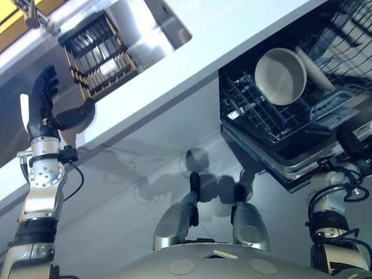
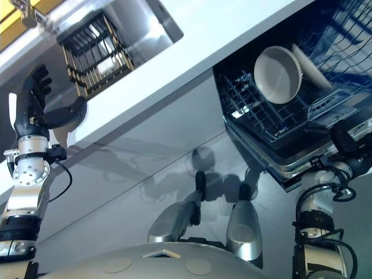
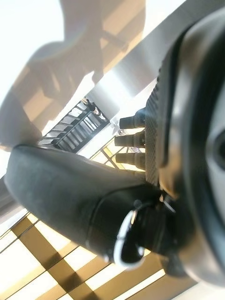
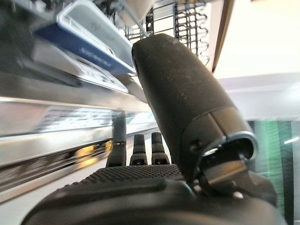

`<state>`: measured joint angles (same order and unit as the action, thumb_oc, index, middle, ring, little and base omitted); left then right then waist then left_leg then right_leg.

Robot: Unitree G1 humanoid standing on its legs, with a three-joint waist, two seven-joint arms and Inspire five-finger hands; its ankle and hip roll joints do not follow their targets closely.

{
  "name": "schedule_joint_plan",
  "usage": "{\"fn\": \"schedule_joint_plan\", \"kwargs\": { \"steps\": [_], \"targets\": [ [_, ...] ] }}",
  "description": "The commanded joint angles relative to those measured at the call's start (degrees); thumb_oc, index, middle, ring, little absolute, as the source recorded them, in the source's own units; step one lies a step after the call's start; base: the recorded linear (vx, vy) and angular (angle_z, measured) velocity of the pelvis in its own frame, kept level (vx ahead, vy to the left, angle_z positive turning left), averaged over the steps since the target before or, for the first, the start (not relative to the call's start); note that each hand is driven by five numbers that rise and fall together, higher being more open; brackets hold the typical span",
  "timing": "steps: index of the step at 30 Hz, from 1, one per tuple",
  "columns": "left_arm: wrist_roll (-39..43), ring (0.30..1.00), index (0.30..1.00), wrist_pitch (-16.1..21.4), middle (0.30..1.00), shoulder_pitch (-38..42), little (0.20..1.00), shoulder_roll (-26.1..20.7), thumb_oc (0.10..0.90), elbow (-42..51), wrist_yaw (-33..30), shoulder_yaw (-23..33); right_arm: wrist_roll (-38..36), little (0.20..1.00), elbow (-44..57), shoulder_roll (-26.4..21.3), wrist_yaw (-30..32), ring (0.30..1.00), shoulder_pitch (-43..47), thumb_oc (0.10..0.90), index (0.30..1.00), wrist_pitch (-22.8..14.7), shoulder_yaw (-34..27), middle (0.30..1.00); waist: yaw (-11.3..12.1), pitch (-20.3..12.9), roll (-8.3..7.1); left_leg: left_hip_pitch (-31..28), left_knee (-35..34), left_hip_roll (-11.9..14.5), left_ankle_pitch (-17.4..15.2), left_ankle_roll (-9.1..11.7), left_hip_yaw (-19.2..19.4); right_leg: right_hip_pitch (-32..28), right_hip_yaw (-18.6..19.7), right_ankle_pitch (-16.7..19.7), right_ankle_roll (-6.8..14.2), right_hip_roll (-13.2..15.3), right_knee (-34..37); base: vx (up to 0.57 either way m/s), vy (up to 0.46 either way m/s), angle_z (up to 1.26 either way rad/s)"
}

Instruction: Pick up plates and place into dishwasher.

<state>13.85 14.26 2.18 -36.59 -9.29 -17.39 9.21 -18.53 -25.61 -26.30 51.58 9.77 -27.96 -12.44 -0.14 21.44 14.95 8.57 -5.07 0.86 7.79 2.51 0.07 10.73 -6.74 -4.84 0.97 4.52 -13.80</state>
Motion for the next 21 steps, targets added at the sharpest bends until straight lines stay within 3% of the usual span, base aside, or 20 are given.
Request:
{"fn": "schedule_joint_plan", "kwargs": {
  "steps": [1, 7, 11, 14, 17, 21],
  "targets": [
    [0.2, 0.9, 0.9, 6.1, 0.9, 1.7, 0.9, -0.6, 0.8, 3.0, -2.6, 2.3, 18.4, 0.9, 11.4, -2.4, 13.0, 0.9, 4.8, 0.8, 0.9, -11.2, 0.9, 0.9, -0.1, -2.3, -2.2, -2.9, 6.2, -4.1, -4.7, -2.8, 1.2, -0.9, -0.8, -3.5, -1.5, -1.9, -1.8, 0.07, 0.062, -0.01],
    [0.0, 0.9, 0.9, 6.5, 0.9, -2.2, 0.9, 1.5, 0.8, 4.6, -0.7, 4.8, 23.9, 0.9, 18.8, -1.5, 15.9, 0.9, 0.4, 0.8, 0.9, -13.0, -2.7, 0.9, -0.7, -3.5, -2.31, -4.0, 5.8, -4.4, -4.9, -2.7, 1.5, -2.1, -0.4, -3.8, -1.4, -1.8, -1.2, 0.07, 0.047, -0.01],
    [0.2, 0.9, 0.9, 5.9, 0.9, -4.0, 0.9, 2.4, 0.8, 5.7, 0.8, 6.4, 26.5, 0.9, 22.5, -1.0, 11.3, 0.9, -2.4, 0.8, 0.9, -11.3, -2.9, 0.9, -1.1, -4.1, -2.61, -5.0, 5.5, -4.5, -4.9, -2.6, 1.7, -3.3, -0.2, -3.9, -1.4, -1.7, -0.8, 0.05, 0.036, 0.05],
    [0.2, 0.9, 0.9, 5.3, 0.9, -4.6, 0.9, 2.9, 0.8, 6.0, 2.1, 7.5, 25.1, 0.9, 22.7, -1.3, 4.4, 0.9, -3.8, 0.8, 0.9, -9.7, -1.8, 0.9, -1.3, -4.5, -2.98, -5.6, 5.5, -4.7, -4.9, -2.6, 1.8, -3.9, -0.2, -3.8, -1.3, -1.5, -0.6, 0.03, 0.023, 0.02],
    [0.0, 0.9, 0.9, 5.5, 0.9, -5.0, 0.9, 3.1, 0.8, 5.6, 2.9, 7.9, 16.2, 0.9, 21.4, -1.1, -5.2, 0.9, -4.2, 0.8, 0.9, -8.2, -0.3, 0.9, -1.3, -4.6, -3.49, -6.0, 5.4, -4.8, -4.9, -2.5, 2.0, -4.5, -0.2, -3.5, -1.2, -1.5, 0.0, 0.01, 0.006, -0.04],
    [-0.1, 0.9, 0.9, 6.1, 0.9, -5.2, 0.9, 3.0, 0.8, 4.7, 2.7, 7.3, 8.9, 0.9, 19.5, 0.1, -13.6, 0.9, -5.1, 0.8, 0.9, -6.1, 0.5, 0.9, -1.5, -4.6, -3.83, -6.2, 5.5, -4.9, -5.0, -2.5, 2.3, -4.8, -0.1, -2.9, -0.9, -1.4, 0.8, 0.01, 0.013, -0.04]
  ]
}}
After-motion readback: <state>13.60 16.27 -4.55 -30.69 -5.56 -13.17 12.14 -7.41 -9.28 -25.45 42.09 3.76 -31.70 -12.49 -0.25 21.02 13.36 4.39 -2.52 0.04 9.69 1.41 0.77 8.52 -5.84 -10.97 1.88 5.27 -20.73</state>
